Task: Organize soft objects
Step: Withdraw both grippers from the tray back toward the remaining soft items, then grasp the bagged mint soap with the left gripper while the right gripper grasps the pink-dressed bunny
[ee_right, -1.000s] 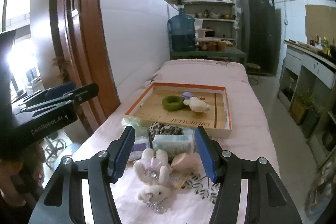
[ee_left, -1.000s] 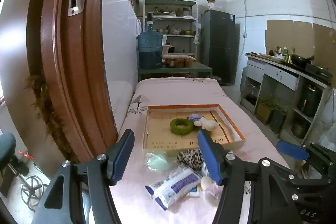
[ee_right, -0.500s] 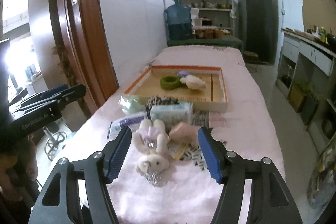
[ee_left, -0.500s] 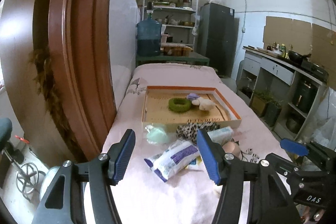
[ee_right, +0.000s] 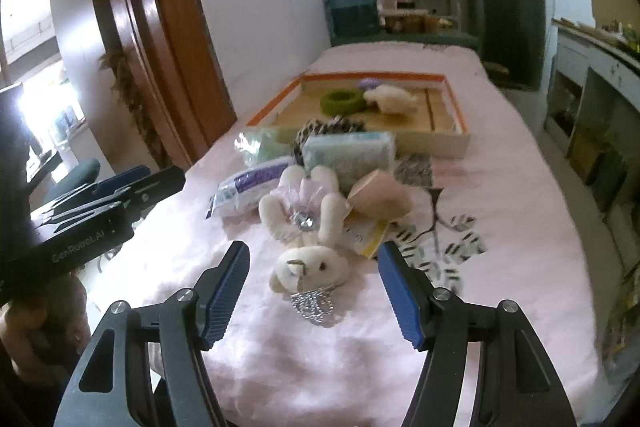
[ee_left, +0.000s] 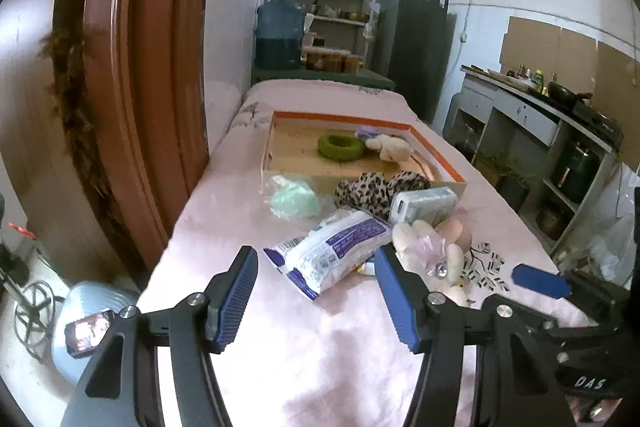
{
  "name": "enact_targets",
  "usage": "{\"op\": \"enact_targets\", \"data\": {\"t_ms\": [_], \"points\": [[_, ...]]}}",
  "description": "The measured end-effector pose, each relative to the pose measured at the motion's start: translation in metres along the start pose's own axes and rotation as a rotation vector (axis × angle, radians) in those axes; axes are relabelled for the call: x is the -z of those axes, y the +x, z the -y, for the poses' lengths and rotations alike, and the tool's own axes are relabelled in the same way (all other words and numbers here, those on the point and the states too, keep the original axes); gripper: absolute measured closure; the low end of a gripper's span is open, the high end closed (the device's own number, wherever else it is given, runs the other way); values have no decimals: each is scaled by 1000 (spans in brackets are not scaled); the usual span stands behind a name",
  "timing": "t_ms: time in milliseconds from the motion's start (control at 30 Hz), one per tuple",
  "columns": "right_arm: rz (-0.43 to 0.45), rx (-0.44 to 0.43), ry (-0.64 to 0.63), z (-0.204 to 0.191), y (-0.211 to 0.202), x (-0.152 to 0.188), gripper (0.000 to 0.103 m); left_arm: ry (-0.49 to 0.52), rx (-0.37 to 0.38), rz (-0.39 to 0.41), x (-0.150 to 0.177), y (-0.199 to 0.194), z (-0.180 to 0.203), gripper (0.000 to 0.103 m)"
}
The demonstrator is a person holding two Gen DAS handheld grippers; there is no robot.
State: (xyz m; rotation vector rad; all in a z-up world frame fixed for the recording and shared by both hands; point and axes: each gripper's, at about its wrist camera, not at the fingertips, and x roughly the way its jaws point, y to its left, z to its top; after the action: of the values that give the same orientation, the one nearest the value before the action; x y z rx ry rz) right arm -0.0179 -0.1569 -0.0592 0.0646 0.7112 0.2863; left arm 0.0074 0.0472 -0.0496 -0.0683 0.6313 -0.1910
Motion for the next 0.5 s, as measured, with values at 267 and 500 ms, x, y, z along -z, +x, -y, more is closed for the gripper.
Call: {"op": "enact_targets", "data": {"t_ms": [267, 500], "points": [[-64, -29, 23, -3, 36, 6, 34, -10, 15, -22, 6, 16, -5, 42], [-83, -31, 30, -2, 58, 3, 34, -18, 27, -28, 10, 22, -7, 42]]}}
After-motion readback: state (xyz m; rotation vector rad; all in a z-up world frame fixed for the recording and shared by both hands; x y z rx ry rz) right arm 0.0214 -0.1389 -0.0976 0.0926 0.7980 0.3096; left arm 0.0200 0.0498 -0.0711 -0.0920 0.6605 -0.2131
